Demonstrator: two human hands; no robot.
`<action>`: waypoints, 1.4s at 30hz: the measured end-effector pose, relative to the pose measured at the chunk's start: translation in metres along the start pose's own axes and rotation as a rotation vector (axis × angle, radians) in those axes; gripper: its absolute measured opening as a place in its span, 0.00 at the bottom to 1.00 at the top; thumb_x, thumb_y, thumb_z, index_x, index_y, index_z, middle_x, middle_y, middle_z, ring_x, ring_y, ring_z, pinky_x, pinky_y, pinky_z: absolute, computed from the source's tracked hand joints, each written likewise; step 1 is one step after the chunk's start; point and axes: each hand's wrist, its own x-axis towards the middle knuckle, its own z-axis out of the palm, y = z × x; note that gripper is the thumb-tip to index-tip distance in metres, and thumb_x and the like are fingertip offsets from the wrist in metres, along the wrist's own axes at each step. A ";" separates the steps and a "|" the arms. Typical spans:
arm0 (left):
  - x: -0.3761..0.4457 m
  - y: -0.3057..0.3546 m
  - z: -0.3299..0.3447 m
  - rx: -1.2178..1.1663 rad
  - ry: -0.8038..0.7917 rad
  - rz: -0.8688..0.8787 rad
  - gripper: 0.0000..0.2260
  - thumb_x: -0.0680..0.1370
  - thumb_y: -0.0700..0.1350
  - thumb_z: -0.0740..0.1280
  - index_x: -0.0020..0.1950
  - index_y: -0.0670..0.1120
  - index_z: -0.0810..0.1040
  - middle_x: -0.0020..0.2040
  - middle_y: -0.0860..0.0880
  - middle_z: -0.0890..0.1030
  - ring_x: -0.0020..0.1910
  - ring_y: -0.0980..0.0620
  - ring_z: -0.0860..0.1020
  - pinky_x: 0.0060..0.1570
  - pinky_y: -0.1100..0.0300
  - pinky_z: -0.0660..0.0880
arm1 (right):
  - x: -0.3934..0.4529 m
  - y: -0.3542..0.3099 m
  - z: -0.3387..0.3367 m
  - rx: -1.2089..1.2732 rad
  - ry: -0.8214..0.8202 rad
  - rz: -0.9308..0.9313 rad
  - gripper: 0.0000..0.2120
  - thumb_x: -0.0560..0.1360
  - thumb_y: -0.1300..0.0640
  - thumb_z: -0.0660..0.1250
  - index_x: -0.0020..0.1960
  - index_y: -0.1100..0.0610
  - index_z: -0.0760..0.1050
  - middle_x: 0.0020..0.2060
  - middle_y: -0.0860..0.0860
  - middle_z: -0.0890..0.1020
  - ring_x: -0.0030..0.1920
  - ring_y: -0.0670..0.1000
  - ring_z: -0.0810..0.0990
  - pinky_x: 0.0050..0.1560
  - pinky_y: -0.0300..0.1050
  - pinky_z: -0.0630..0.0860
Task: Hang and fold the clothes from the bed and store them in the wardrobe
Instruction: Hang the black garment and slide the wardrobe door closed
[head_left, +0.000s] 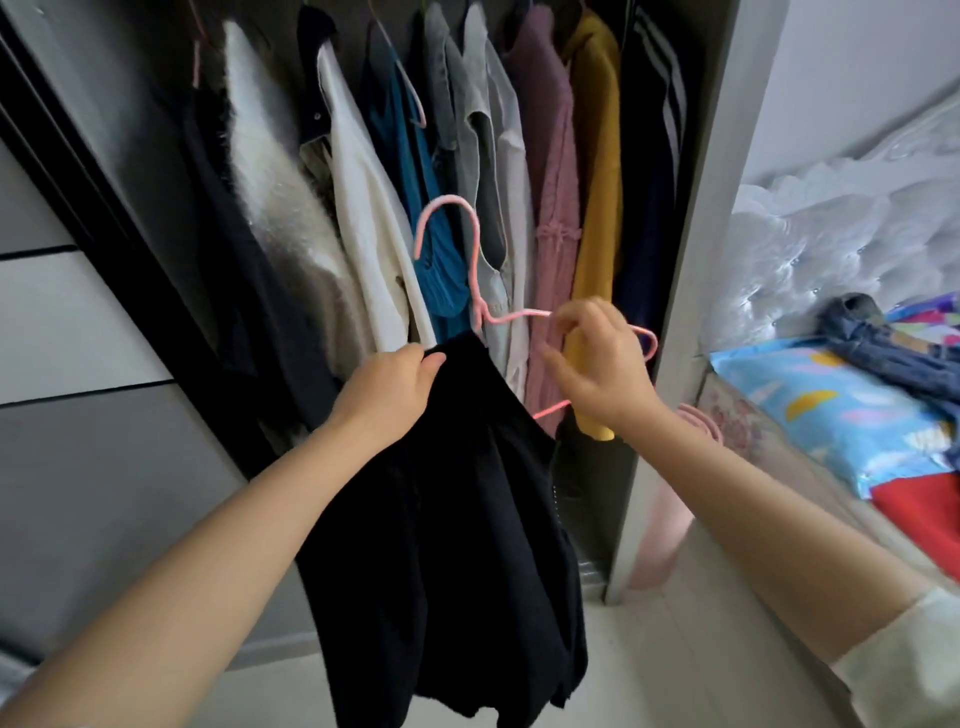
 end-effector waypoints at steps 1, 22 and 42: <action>0.001 -0.005 -0.003 -0.036 0.015 -0.027 0.17 0.82 0.48 0.54 0.42 0.37 0.71 0.43 0.35 0.78 0.47 0.35 0.75 0.41 0.51 0.65 | -0.012 0.002 0.006 0.003 -0.143 0.064 0.22 0.69 0.50 0.64 0.55 0.67 0.74 0.44 0.55 0.76 0.45 0.49 0.72 0.48 0.35 0.64; -0.001 -0.024 -0.029 -0.432 0.155 -0.354 0.20 0.82 0.47 0.54 0.30 0.44 0.58 0.28 0.51 0.62 0.28 0.54 0.61 0.28 0.59 0.58 | -0.033 -0.009 0.068 0.439 -0.391 0.102 0.11 0.74 0.53 0.66 0.44 0.61 0.78 0.43 0.48 0.77 0.46 0.40 0.72 0.52 0.30 0.68; -0.034 -0.023 -0.005 -1.112 -0.144 -0.498 0.14 0.82 0.46 0.55 0.56 0.40 0.76 0.57 0.45 0.77 0.61 0.52 0.73 0.65 0.58 0.65 | -0.001 0.080 0.007 -0.545 -0.378 0.049 0.24 0.60 0.46 0.57 0.41 0.66 0.73 0.34 0.63 0.77 0.40 0.63 0.78 0.48 0.50 0.59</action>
